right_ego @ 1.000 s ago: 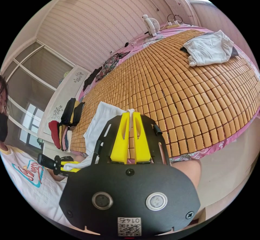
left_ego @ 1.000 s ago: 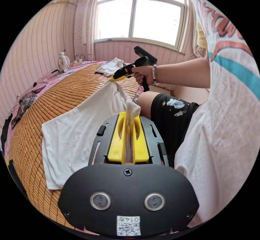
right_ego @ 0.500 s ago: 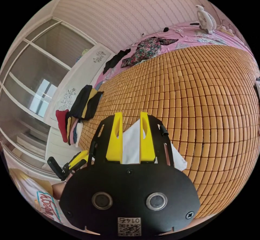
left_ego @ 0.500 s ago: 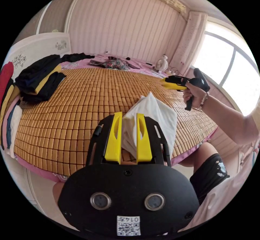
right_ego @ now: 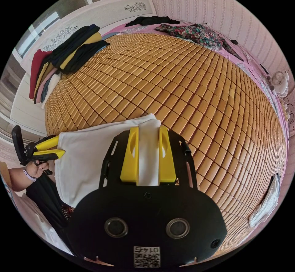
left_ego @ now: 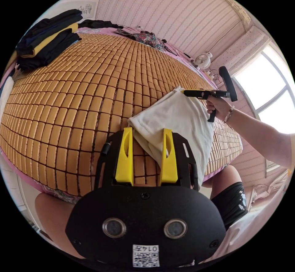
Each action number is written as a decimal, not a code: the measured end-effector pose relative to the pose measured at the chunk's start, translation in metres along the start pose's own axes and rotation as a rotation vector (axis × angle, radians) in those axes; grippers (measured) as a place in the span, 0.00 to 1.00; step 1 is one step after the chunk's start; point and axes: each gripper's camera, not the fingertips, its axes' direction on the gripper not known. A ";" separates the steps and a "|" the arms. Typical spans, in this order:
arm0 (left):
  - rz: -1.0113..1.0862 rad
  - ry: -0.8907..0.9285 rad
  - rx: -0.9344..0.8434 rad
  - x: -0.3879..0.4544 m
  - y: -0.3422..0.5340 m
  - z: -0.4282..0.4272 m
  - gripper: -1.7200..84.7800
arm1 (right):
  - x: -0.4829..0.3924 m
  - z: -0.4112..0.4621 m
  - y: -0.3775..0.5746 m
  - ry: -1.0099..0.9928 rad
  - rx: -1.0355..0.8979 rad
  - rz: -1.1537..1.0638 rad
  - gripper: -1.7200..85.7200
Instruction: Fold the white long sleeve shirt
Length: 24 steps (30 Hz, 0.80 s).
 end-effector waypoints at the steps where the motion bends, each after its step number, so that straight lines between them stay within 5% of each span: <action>1: 0.014 -0.019 0.004 0.003 0.000 0.001 0.14 | -0.002 0.002 -0.001 -0.019 -0.010 -0.009 0.07; 5: 0.074 -0.007 0.012 0.017 0.003 -0.007 0.09 | 0.000 -0.006 0.005 -0.089 0.009 0.007 0.05; 16: 0.313 -0.016 0.185 0.073 0.039 -0.149 0.04 | -0.019 -0.151 0.119 -0.404 0.561 0.049 0.04; 24: 0.351 -0.162 0.433 0.044 0.027 -0.267 0.04 | -0.104 -0.195 0.007 -0.468 0.689 -0.141 0.04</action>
